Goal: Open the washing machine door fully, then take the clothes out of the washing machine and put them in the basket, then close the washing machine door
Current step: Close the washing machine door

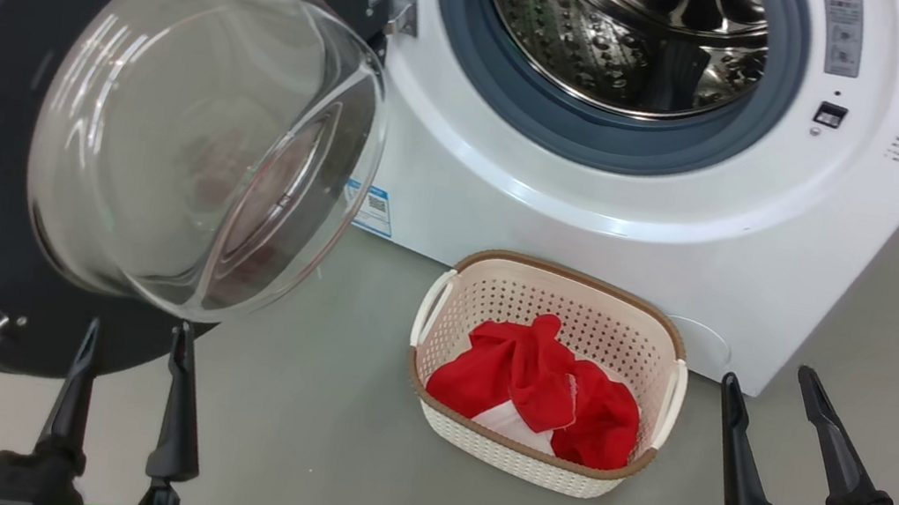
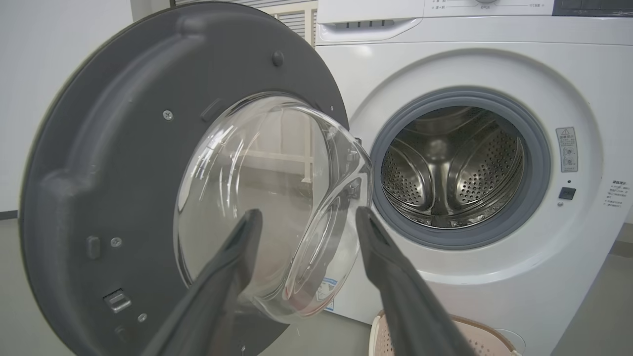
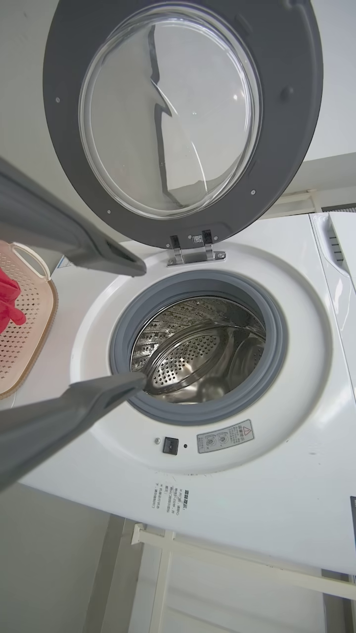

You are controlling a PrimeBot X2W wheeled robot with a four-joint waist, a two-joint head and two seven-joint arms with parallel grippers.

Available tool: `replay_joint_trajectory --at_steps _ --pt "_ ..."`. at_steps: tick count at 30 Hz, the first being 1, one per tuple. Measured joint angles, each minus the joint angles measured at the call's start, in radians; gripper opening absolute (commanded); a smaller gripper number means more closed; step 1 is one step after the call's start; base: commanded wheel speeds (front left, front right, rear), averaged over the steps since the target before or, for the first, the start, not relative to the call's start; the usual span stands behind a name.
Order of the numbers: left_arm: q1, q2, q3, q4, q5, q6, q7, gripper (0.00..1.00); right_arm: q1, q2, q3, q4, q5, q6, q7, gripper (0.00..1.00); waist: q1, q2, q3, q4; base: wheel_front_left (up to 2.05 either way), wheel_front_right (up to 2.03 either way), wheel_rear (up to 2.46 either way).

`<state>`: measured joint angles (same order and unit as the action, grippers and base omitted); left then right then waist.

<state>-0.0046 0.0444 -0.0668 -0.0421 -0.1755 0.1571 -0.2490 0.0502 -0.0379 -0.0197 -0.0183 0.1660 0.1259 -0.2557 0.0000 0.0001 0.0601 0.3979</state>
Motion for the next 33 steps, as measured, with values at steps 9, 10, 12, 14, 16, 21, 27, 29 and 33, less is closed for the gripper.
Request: replay_joint_trajectory --at_steps 9,10,12,14,16,21,27,29,33 --pt "0.006 0.004 0.0 0.013 0.0 0.011 0.01 1.0 0.0 0.0 0.005 0.005 0.0 0.0 0.0 1.0 0.0 0.0 -0.01 0.033 0.0 0.0 0.0" --pt "0.006 0.004 0.0 0.013 0.0 0.011 0.01 1.0 0.0 0.0 0.005 0.005 0.0 0.0 0.0 1.0 0.0 0.0 -0.011 0.035 0.0 0.0 0.0" --pt "0.006 0.004 -0.001 0.012 0.0 0.011 0.01 1.0 0.0 0.0 0.005 0.005 0.0 0.0 0.0 1.0 0.0 0.0 -0.011 0.039 0.0 0.0 0.0" --pt "0.007 0.004 -0.001 0.012 0.0 0.013 0.01 1.0 0.0 0.0 0.005 0.005 0.0 0.0 0.0 1.0 0.0 0.0 -0.01 0.041 0.0 0.0 0.0" --pt "0.007 0.005 -0.001 0.012 0.0 0.017 0.01 1.0 0.0 0.0 0.005 0.006 0.0 0.0 0.0 1.0 0.0001 0.0 -0.009 0.041 0.0 0.0 0.0" --pt "0.008 0.005 -0.001 0.012 0.0 0.022 0.01 1.0 0.0 0.0 0.006 0.007 0.0 0.0 0.0 1.0 0.0 0.0 -0.009 0.041 0.0 0.0 0.0" --pt "0.007 0.006 0.005 -0.005 -0.002 0.039 0.01 0.36 0.0 0.0 0.007 0.009 0.0 0.0 0.0 1.0 0.0 0.0 -0.009 0.037 0.0 0.0 0.0" --pt "0.007 0.005 0.012 -0.015 -0.014 0.039 0.01 0.0 0.0 0.0 0.007 0.01 0.0 0.0 0.0 1.0 0.0 0.0 -0.007 0.035 0.0 0.0 0.0" --pt "-0.004 0.007 0.053 -0.057 -0.047 0.038 0.003 0.0 0.0 0.0 0.006 0.013 0.0 0.0 0.0 1.0 0.0001 0.0 -0.002 0.03 0.0 0.0 0.0"
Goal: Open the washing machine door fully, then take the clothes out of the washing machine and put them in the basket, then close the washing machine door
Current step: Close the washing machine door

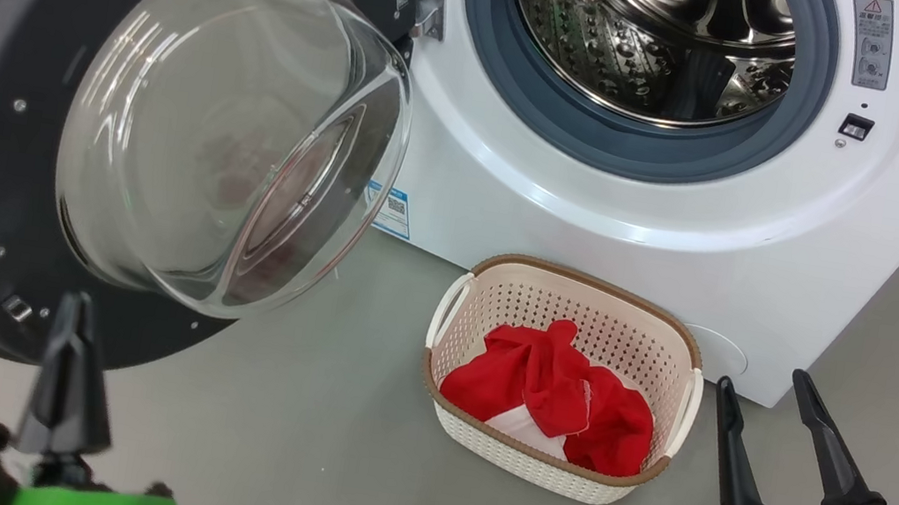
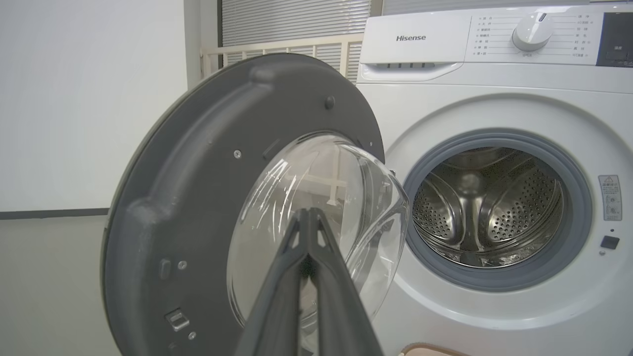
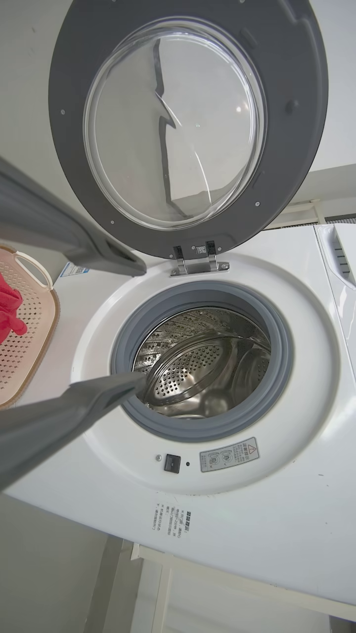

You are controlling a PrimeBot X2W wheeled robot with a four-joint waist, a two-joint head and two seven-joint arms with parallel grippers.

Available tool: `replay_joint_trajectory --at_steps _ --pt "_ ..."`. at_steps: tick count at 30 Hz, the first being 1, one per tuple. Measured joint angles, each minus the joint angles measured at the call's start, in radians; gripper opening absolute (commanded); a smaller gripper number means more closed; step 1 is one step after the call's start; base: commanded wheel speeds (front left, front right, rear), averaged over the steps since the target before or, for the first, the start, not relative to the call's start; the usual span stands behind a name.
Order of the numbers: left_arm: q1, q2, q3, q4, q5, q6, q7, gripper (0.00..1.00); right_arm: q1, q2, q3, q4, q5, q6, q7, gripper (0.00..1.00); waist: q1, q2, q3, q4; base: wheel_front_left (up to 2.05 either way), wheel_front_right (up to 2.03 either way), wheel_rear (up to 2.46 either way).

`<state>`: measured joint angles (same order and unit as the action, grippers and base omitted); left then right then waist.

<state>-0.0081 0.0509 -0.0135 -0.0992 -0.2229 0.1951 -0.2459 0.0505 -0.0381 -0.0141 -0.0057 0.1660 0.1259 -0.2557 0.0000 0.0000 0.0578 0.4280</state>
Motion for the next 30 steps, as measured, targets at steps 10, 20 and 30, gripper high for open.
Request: replay_joint_trajectory --at_steps 10,20,30 --pt "-0.114 0.033 0.119 -0.053 -0.097 -0.012 -0.004 0.0 0.0 0.0 -0.004 0.005 0.0 0.0 0.0 1.0 0.0 0.0 0.002 -0.008 0.0 0.0 0.0" --pt "-0.318 0.058 0.294 0.077 -0.44 -0.095 0.078 0.0 0.001 0.0 -0.01 0.009 0.0 0.0 0.0 1.0 0.0 0.0 -0.005 -0.021 0.0 0.0 0.0" --pt "-0.511 0.101 0.431 0.289 -0.712 -0.126 0.216 0.0 0.002 0.0 -0.013 0.01 -0.009 0.0 0.0 1.0 0.0 0.0 -0.005 -0.028 0.0 0.0 0.0"
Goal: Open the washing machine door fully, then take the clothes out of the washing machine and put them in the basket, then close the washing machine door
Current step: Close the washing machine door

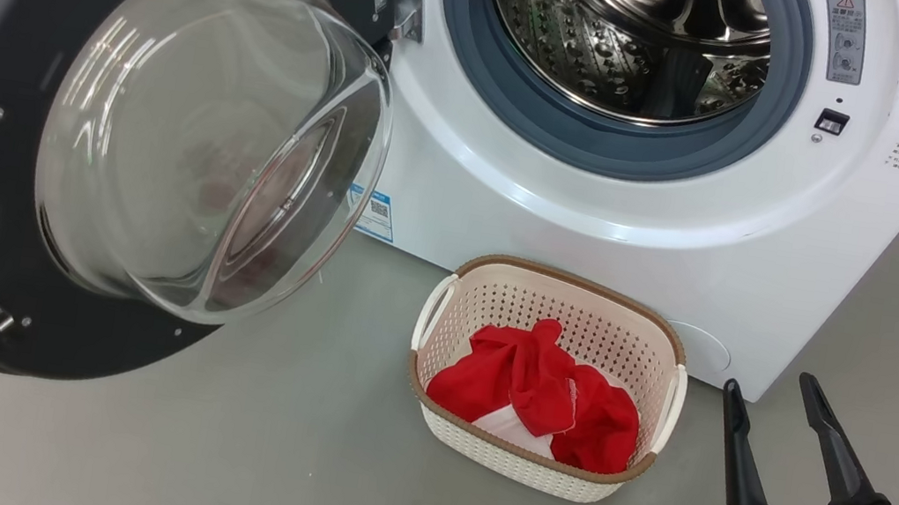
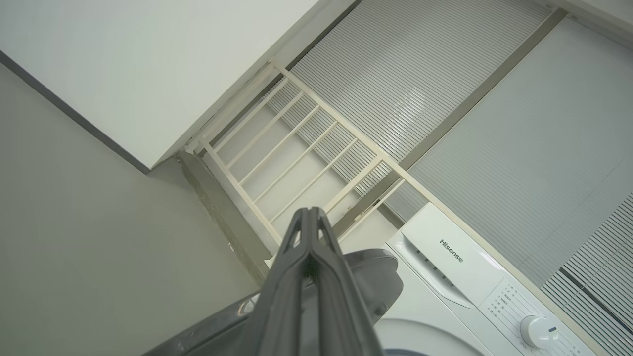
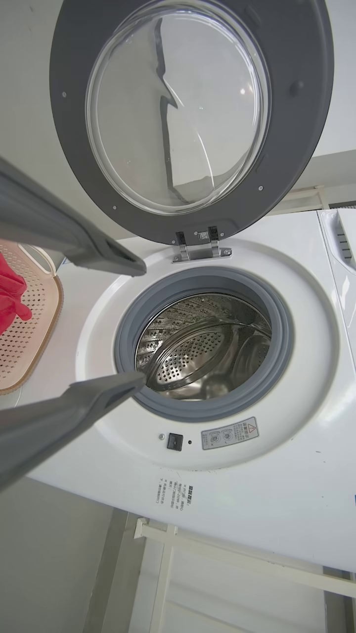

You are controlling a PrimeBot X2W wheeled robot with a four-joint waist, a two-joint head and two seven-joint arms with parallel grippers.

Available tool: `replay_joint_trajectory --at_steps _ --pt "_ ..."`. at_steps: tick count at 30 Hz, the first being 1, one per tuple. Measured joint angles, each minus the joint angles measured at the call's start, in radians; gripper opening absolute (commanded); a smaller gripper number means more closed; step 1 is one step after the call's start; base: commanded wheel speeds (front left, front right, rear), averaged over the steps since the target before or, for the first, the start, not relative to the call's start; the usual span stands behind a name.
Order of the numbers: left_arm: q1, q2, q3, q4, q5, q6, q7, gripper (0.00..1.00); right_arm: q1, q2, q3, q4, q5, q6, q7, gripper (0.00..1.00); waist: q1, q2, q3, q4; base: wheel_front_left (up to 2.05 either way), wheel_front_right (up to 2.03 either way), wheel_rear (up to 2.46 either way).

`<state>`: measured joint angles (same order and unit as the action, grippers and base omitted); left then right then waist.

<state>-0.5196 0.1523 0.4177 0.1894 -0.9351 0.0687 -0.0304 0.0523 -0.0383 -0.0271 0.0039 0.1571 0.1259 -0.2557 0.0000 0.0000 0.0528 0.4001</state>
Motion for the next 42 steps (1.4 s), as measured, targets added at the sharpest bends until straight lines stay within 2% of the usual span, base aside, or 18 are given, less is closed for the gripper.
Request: replay_joint_trajectory --at_steps 9,14,19,26,30,42 --pt "-0.157 0.069 0.057 0.229 -0.152 0.014 0.161 0.0 0.0 0.0 0.0 0.001 -0.001 0.0 0.0 1.0 0.0 0.0 -0.001 -0.001 0.0 0.0 0.0" --pt "-0.213 0.105 0.08 0.341 -0.188 0.031 0.205 0.0 0.0 0.0 0.002 0.001 -0.008 0.0 0.0 1.0 0.0 0.0 0.0 -0.004 0.0 0.0 0.0" --pt "-0.258 0.112 0.091 0.45 -0.229 0.055 0.266 0.0 0.0 0.0 0.005 0.003 -0.008 0.0 0.0 1.0 0.0 0.0 -0.003 -0.007 0.0 0.0 0.0" --pt "-0.288 0.148 0.086 0.571 -0.245 0.061 0.327 0.0 0.0 0.0 0.012 0.007 -0.007 0.0 0.0 1.0 0.0 0.0 -0.001 -0.024 0.0 0.0 0.0" --pt "-0.288 0.154 0.058 0.596 -0.245 0.036 0.376 0.0 0.001 0.0 0.012 0.005 -0.007 0.0 0.0 1.0 0.0 0.0 -0.004 -0.036 0.0 0.0 0.0" --pt "-0.276 0.16 0.026 0.588 -0.246 0.016 0.466 0.0 0.011 0.0 0.012 0.0 -0.007 0.0 0.0 1.0 0.0 0.0 -0.02 -0.041 0.0 0.0 0.0"
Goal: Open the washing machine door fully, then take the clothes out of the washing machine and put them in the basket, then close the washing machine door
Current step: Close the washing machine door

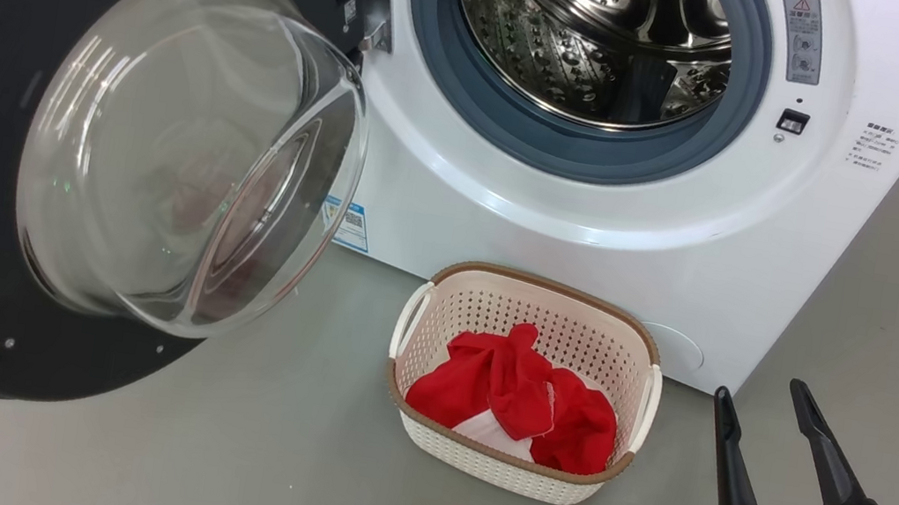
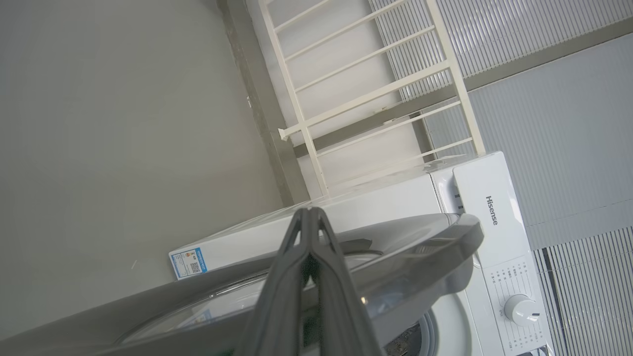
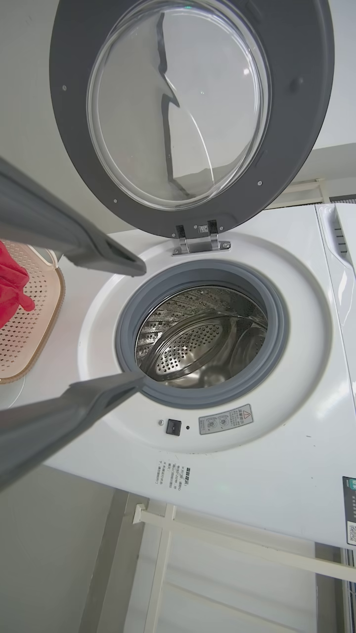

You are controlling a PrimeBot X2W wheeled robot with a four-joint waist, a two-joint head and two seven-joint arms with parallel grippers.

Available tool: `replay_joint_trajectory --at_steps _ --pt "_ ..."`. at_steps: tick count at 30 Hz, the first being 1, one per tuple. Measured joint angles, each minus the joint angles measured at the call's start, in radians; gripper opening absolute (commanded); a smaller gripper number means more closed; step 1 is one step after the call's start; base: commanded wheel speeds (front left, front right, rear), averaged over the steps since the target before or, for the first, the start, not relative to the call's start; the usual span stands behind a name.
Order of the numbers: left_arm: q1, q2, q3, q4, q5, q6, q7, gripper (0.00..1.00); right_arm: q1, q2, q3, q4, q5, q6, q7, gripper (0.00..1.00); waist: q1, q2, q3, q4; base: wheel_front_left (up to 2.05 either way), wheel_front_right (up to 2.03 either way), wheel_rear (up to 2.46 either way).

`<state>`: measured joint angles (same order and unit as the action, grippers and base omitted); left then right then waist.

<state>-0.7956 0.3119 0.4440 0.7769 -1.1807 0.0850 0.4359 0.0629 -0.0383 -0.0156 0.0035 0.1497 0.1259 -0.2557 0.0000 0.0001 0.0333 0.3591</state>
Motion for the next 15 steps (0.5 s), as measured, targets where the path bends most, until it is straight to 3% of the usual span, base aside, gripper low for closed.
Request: replay_joint_trajectory --at_steps 6,15 --pt "0.021 -0.01 -0.003 -0.035 -0.016 -0.024 0.026 0.0 0.0 0.0 0.001 -0.002 0.0 0.0 0.0 1.0 0.0 0.0 0.006 0.009 0.0 0.0 0.0" --pt "0.06 -0.038 0.002 -0.096 -0.046 -0.025 0.077 0.0 0.0 0.0 0.003 -0.001 0.001 0.0 0.0 1.0 0.0 0.0 0.003 0.016 0.0 0.0 0.0"
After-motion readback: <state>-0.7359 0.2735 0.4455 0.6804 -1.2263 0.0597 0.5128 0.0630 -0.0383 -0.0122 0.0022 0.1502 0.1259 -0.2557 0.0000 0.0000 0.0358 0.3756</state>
